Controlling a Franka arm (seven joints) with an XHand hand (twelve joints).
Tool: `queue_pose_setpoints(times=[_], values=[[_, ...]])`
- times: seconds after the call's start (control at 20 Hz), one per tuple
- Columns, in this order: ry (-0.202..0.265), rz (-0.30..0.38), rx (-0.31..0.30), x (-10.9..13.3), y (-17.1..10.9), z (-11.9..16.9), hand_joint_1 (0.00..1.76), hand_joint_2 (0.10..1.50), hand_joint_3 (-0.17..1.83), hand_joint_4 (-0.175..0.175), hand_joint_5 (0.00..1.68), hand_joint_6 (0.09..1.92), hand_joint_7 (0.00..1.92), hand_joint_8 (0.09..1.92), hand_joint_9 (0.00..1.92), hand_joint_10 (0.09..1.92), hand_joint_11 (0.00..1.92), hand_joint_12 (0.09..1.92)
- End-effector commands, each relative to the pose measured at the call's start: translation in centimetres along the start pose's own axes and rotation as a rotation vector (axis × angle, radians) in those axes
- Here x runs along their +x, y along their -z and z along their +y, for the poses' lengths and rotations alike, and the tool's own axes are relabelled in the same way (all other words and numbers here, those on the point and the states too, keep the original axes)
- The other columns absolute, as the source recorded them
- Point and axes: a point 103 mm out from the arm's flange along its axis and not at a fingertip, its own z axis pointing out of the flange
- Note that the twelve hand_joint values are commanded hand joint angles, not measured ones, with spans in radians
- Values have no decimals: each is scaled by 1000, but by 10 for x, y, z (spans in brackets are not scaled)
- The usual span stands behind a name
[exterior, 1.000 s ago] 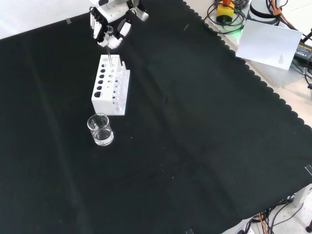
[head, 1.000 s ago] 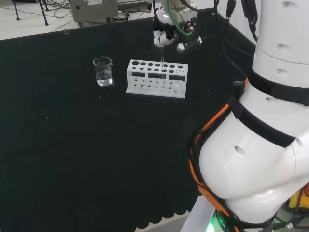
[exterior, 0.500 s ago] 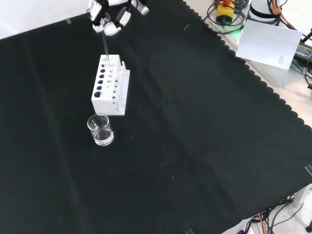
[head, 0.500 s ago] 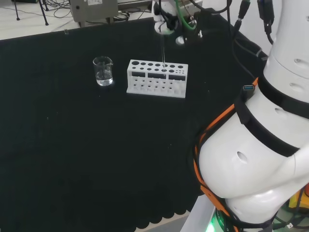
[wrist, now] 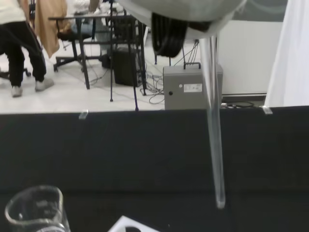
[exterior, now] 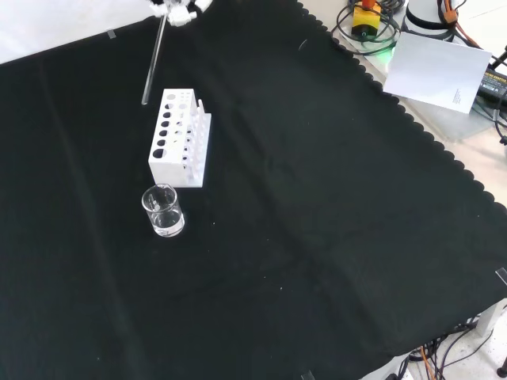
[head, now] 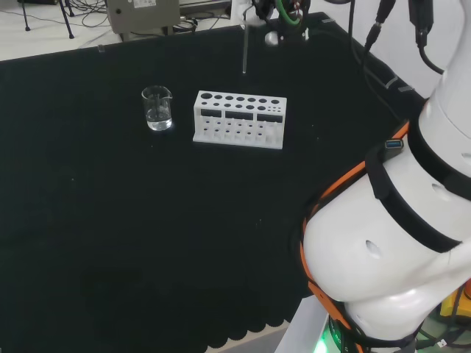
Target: Take the glass rod from the white test tube rack.
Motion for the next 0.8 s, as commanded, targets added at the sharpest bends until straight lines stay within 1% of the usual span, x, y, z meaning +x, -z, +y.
queue_pose_setpoints(times=[0.05,0.45,0.8], values=[[-41,32,4,18,22,-12,1301,711,699,-175,1065,772,1189,1115,1641,744,1245,953],[-14,28,-6,41,31,-13,1302,718,675,-175,1078,737,1194,1098,1650,720,1237,953],[11,10,9,55,30,-10,1303,721,668,-175,1082,726,1196,1092,1654,713,1232,953]])
